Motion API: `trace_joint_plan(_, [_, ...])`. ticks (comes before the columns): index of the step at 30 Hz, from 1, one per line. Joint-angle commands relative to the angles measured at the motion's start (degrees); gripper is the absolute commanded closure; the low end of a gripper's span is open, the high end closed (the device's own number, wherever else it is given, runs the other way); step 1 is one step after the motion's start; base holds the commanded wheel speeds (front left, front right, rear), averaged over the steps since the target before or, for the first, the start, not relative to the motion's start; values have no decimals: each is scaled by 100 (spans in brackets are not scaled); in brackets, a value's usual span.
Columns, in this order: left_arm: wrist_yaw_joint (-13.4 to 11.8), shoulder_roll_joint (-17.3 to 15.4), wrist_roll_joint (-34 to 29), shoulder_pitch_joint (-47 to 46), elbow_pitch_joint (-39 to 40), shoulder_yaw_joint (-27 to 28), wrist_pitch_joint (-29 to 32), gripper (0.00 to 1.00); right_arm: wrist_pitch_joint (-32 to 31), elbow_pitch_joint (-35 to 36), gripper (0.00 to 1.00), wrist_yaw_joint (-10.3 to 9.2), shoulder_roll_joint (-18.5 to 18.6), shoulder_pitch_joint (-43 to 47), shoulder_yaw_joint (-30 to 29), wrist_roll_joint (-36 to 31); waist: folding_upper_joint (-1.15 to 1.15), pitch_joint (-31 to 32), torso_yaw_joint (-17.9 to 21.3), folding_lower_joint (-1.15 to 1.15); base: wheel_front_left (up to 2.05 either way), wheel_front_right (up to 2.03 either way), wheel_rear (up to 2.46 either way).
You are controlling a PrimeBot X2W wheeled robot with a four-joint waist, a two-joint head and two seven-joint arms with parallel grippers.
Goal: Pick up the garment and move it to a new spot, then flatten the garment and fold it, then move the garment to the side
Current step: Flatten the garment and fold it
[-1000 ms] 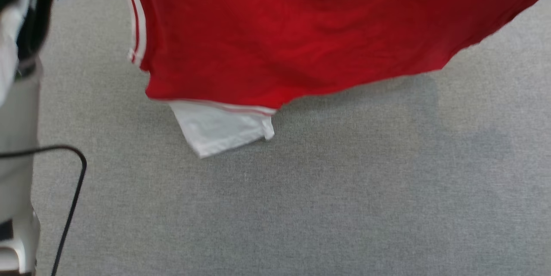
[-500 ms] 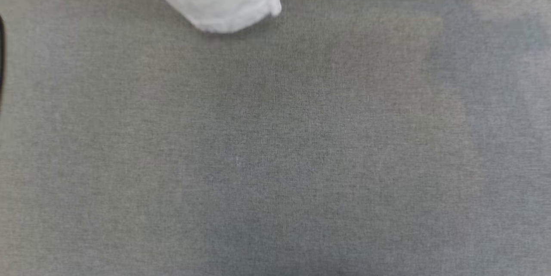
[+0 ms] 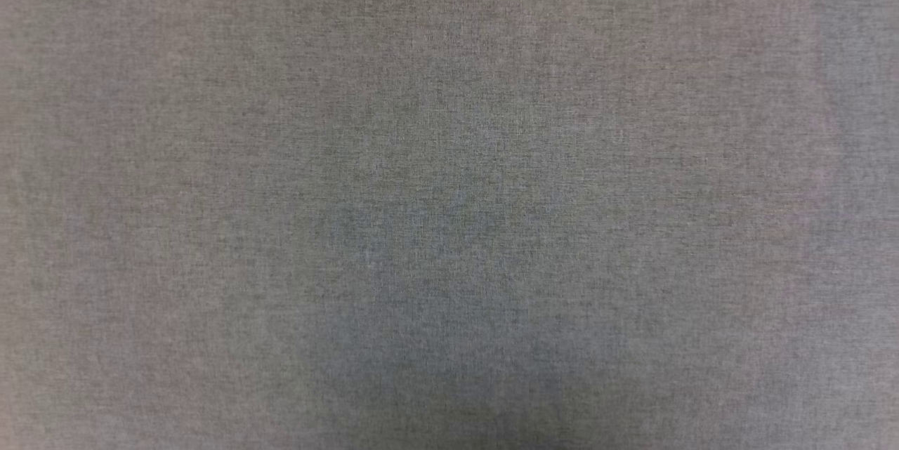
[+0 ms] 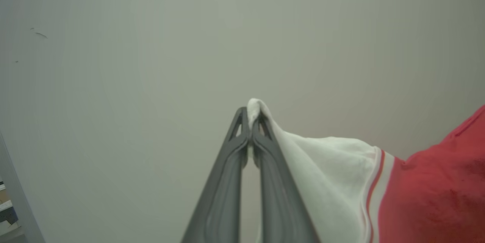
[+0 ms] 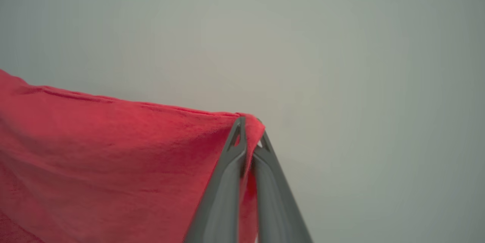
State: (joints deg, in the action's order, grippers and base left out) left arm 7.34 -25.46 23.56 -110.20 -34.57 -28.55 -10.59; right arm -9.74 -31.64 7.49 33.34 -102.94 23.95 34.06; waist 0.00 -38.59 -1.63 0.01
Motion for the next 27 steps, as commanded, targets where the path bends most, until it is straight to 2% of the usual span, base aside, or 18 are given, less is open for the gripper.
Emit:
trace_joint_plan(1, [14, -22, 44, -4, -61, -58, -77, 100, 94, -94, 100, 0, -35, 3, 115, 60, 0, -123, 2, -1, 0, 0, 0])
trace_joint_plan(8, [14, -154, 150, 641, -187, -257, -335, 100, 443, -319, 100, 0, -102, 664, 721, 484, 0, -79, -14, -1, 0, 0, 0])
trace_joint_plan(14, [-67, -413, 271, 1916, 240, -209, -421, 100, 584, -2, 100, 0, 44, 1687, 1280, 977, 0, 200, -14, -1, 0, 0, 0])
trace_joint_plan(17, [-225, -530, 394, 2810, 675, -126, -434, 100, 648, 193, 100, 0, 161, 2247, 1533, 1202, 0, 414, -25, -1, 0, 0, 0])
trace_joint_plan(23, [-760, -783, 483, 4796, 1662, 49, -439, 100, 713, 709, 100, 0, 545, 3358, 1964, 1591, 0, 866, -119, -1, 0, 0, 0])
trace_joint_plan(27, [-975, -880, 668, 6160, 2193, 107, -440, 100, 732, 1022, 100, 0, 770, 4197, 2197, 1844, 0, 1236, -145, -1, 0, 0, 0])
